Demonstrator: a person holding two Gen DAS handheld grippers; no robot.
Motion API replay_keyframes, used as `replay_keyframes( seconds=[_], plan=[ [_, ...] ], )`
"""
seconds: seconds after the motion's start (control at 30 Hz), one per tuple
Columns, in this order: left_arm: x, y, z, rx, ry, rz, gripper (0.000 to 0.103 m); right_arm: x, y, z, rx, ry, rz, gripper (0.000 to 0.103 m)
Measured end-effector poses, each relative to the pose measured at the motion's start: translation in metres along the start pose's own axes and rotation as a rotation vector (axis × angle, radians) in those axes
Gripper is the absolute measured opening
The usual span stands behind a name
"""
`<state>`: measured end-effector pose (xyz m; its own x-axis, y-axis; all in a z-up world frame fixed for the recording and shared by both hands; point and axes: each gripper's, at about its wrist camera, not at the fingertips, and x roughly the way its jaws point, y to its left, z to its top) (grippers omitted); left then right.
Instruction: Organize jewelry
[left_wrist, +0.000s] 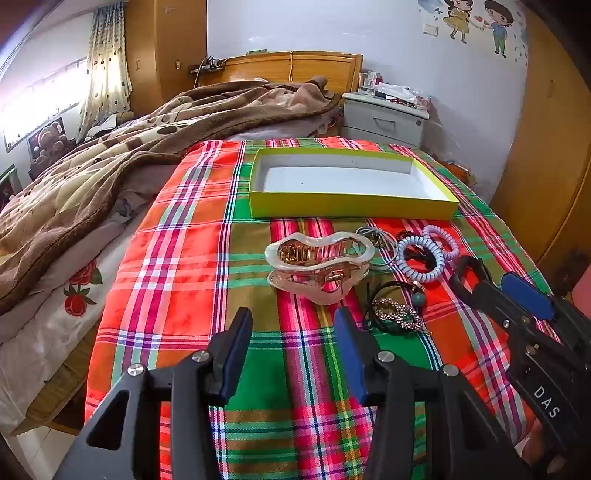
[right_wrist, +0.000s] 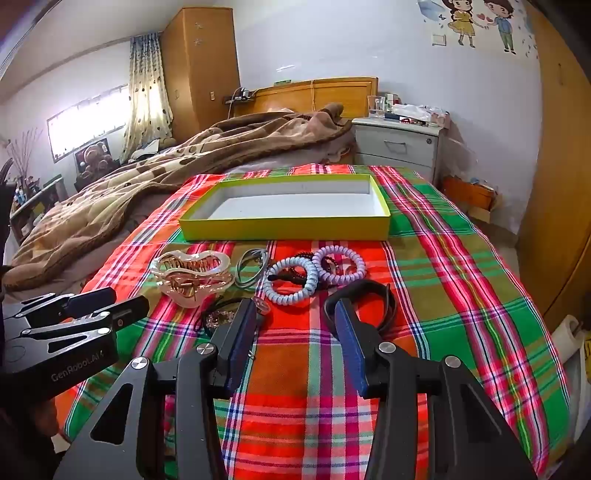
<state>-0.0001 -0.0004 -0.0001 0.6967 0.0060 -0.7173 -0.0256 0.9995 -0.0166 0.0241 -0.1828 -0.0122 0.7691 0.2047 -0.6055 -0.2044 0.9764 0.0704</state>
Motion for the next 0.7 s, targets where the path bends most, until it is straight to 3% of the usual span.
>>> replay_keyframes(
  seconds=[0.27,0.47,0.7],
  plan=[
    [0.0062,0.0001,-0.0007,-0.013,0.024,0.016,0.048,0.0008,-0.0057,0.0013,0.010,-0.019,-0.010,0.045],
    [-0.0007,-0.0019,0.0008,-0.009,-0.006,0.046,0.048,0.0029,-0.0046,0.0012,0.014,-0.009,-0.033,0.045],
    [-0.0007,-0.0035,0.0015,-0.008,0.005,0.036,0.048,0.0007,-0.0061,0.0010,0.013,-0.013,-0.035,0.045]
  ],
)
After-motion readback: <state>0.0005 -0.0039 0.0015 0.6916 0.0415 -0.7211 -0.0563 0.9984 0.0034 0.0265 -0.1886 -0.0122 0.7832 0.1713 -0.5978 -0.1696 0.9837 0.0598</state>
